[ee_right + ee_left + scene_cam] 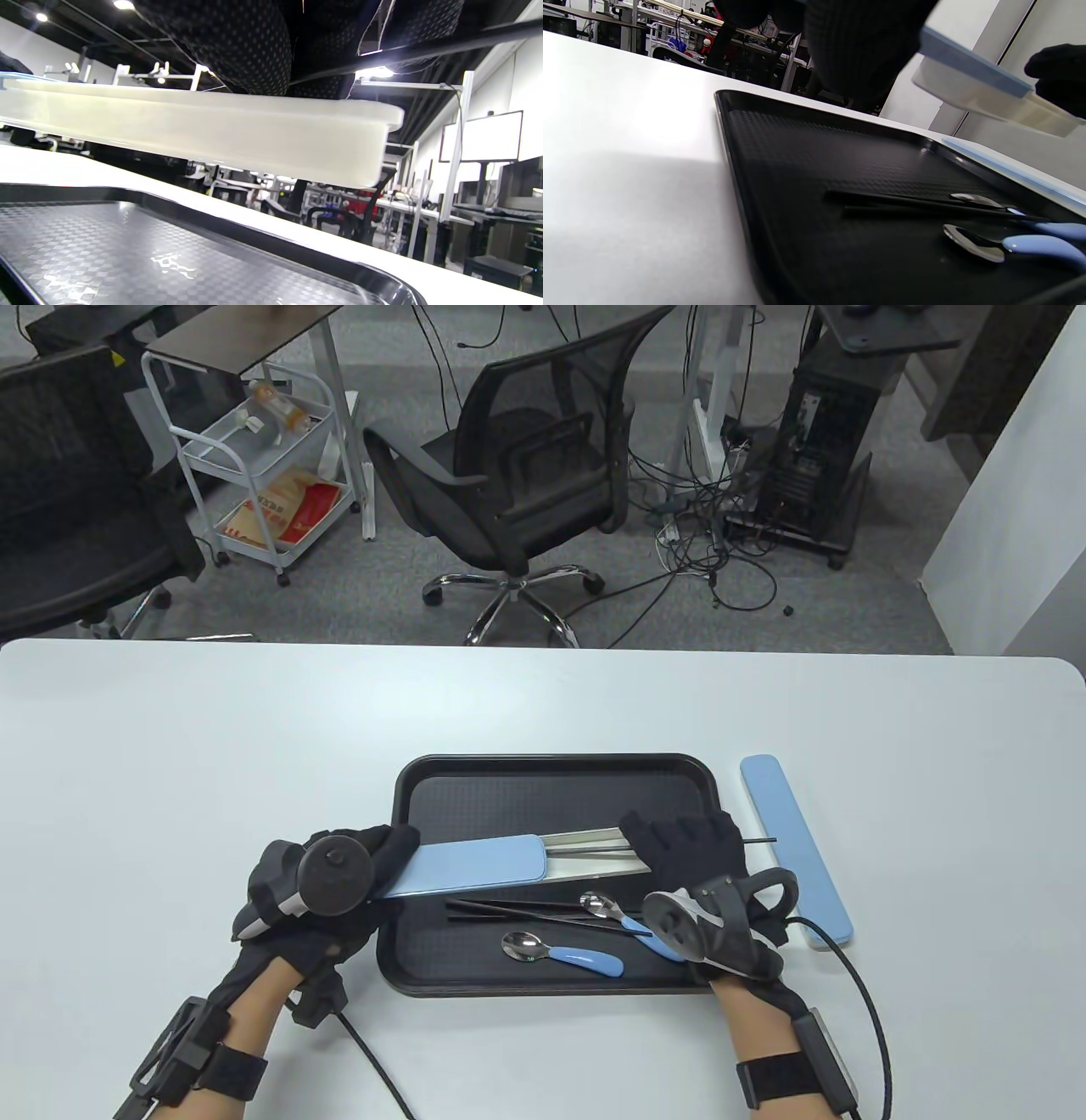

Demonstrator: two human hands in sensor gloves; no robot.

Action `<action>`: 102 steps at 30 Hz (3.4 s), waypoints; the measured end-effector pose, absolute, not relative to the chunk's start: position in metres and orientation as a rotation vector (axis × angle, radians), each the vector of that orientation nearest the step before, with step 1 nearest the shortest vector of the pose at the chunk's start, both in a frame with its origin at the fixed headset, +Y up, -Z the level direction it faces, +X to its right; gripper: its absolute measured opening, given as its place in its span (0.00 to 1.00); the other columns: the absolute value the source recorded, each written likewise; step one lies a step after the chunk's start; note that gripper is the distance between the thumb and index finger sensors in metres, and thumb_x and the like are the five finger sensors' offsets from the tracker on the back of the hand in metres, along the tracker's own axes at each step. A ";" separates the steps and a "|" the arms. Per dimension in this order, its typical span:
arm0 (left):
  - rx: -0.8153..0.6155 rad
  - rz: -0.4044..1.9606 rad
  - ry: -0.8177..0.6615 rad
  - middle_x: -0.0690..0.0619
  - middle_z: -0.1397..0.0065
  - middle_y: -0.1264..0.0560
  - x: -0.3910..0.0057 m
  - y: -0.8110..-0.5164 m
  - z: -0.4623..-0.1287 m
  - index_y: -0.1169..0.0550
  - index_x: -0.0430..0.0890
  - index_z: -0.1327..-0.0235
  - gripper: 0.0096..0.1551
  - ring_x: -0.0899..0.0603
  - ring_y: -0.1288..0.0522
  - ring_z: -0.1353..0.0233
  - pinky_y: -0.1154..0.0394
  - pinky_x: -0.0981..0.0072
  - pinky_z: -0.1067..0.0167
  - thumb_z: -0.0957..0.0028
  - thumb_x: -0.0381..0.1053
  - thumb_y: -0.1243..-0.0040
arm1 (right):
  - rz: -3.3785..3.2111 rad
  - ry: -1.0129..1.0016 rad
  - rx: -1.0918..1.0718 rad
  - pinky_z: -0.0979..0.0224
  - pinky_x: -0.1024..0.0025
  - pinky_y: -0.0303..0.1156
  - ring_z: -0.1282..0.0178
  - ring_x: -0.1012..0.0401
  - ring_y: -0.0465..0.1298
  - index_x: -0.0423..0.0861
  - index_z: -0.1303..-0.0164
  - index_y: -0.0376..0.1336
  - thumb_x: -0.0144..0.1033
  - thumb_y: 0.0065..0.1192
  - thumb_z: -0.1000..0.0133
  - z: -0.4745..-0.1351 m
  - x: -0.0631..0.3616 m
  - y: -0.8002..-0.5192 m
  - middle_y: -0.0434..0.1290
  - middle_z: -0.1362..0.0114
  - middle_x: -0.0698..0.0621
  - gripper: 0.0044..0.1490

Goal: Slide to open lunch boxes and place utensils

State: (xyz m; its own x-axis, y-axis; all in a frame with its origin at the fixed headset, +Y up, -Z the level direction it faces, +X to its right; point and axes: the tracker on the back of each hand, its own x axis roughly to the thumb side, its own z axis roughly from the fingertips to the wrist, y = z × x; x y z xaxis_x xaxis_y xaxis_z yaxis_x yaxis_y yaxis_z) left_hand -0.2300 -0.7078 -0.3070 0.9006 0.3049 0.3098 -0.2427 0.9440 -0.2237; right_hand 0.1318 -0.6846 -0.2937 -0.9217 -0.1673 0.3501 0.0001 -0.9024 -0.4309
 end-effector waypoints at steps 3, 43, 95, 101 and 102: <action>-0.180 0.273 -0.354 0.56 0.15 0.44 -0.228 -0.708 -0.307 0.45 0.56 0.19 0.50 0.39 0.43 0.18 0.53 0.27 0.22 0.47 0.52 0.26 | -2.920 0.638 -0.609 0.26 0.37 0.66 0.31 0.50 0.78 0.55 0.27 0.64 0.24 0.75 0.45 -0.294 0.128 -0.685 0.78 0.33 0.56 0.36; -0.204 0.233 -0.294 0.55 0.16 0.44 -0.221 -0.712 -0.306 0.45 0.55 0.19 0.50 0.39 0.42 0.19 0.51 0.26 0.23 0.47 0.53 0.27 | -2.977 0.655 -0.789 0.26 0.36 0.67 0.29 0.49 0.77 0.52 0.28 0.66 0.34 0.78 0.46 -0.282 0.095 -0.685 0.80 0.34 0.54 0.34; -0.256 0.268 -0.112 0.54 0.15 0.45 -0.242 -0.711 -0.312 0.46 0.54 0.18 0.50 0.38 0.42 0.18 0.52 0.26 0.22 0.46 0.53 0.27 | -2.816 0.046 -0.872 0.28 0.41 0.71 0.39 0.48 0.83 0.42 0.25 0.62 0.33 0.79 0.45 -0.289 0.042 -0.752 0.80 0.35 0.47 0.39; -0.249 0.297 -0.098 0.54 0.15 0.44 -0.245 -0.709 -0.312 0.46 0.55 0.19 0.50 0.38 0.43 0.18 0.52 0.26 0.22 0.46 0.52 0.27 | -2.899 0.186 -0.890 0.29 0.39 0.71 0.40 0.47 0.81 0.41 0.25 0.62 0.32 0.78 0.47 -0.286 0.053 -0.740 0.80 0.36 0.46 0.39; -0.243 0.309 -0.095 0.54 0.15 0.44 -0.246 -0.708 -0.312 0.46 0.54 0.18 0.50 0.38 0.43 0.18 0.52 0.26 0.22 0.46 0.52 0.27 | -2.922 0.219 -0.892 0.29 0.39 0.71 0.40 0.46 0.81 0.40 0.26 0.63 0.32 0.78 0.47 -0.287 0.056 -0.737 0.80 0.37 0.46 0.39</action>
State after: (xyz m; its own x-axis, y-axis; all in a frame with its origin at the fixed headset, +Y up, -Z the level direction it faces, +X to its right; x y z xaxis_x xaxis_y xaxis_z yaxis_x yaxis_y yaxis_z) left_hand -0.2459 -0.7083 -0.3123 0.9485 0.3117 0.0559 -0.2888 0.9239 -0.2511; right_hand 0.0556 -0.7369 -0.2874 -0.8274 -0.1167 0.5494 0.0333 -0.9867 -0.1594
